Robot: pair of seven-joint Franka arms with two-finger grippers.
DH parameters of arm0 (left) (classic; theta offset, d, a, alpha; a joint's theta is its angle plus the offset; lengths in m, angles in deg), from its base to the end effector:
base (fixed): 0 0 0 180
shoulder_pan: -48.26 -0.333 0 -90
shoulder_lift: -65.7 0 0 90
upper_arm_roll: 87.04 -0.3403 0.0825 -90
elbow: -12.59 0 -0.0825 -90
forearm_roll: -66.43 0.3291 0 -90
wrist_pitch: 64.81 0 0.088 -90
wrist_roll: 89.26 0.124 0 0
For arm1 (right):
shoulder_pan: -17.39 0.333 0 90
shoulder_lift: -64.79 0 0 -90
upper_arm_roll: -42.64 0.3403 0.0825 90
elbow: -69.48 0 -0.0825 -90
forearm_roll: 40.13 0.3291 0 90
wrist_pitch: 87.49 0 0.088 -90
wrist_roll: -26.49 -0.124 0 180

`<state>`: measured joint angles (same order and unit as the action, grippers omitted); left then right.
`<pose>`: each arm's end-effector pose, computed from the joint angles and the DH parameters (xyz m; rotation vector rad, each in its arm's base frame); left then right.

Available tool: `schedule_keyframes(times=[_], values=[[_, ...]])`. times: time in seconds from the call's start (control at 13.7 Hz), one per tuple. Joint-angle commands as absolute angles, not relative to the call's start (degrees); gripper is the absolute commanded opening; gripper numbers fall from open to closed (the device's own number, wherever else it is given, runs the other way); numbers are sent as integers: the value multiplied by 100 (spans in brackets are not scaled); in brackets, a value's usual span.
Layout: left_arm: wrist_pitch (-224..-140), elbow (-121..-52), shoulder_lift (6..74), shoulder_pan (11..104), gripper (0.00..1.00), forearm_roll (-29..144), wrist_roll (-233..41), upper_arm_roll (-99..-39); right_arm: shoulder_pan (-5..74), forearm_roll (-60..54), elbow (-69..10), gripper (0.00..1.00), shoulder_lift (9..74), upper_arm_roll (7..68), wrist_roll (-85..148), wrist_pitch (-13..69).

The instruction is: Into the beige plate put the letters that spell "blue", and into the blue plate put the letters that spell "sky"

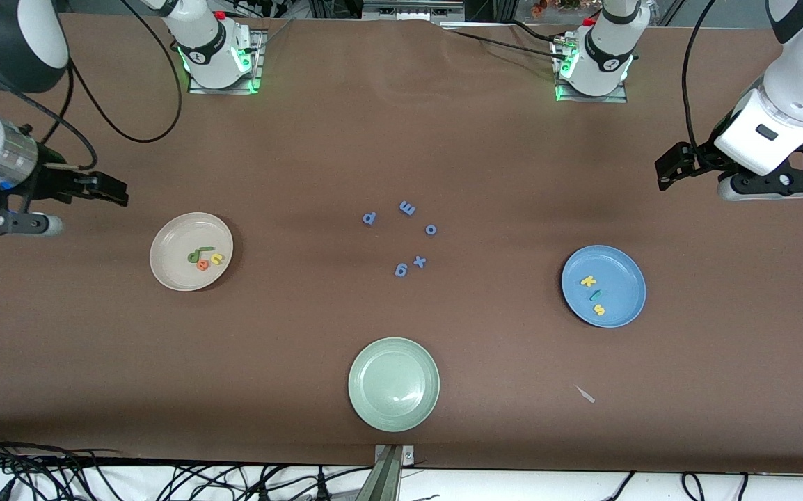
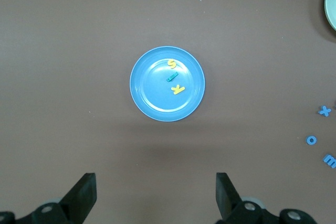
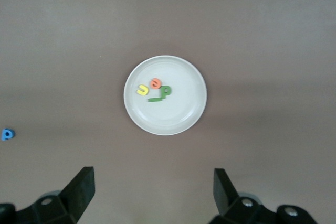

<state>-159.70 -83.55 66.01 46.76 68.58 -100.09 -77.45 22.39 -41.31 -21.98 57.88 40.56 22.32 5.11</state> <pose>0.4980 -0.0666 0.5970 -3.1003 -0.0687 0.0155 0.5349 0.0260 0.5625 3.1066 -0.0308 -0.1538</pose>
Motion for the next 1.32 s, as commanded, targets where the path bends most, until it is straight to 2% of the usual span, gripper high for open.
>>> schedule_keyframes(times=[0.0, 0.22, 1.24], values=[[-15859, -8233, 6562, 4641, 100, 6722, -9893, -7728, 2187, -4233, -2377, 100, 6031, 4010, 2542, 558], [-15841, -8233, 6562, 4641, 100, 6722, -9893, -7728, 2222, -4216, -2394, 100, 6005, 3878, 2878, 786], [-15832, -8233, 6570, 4641, 100, 6722, -9893, -7728, 2240, -4163, -2140, 100, 5829, 3869, 2553, 752]])
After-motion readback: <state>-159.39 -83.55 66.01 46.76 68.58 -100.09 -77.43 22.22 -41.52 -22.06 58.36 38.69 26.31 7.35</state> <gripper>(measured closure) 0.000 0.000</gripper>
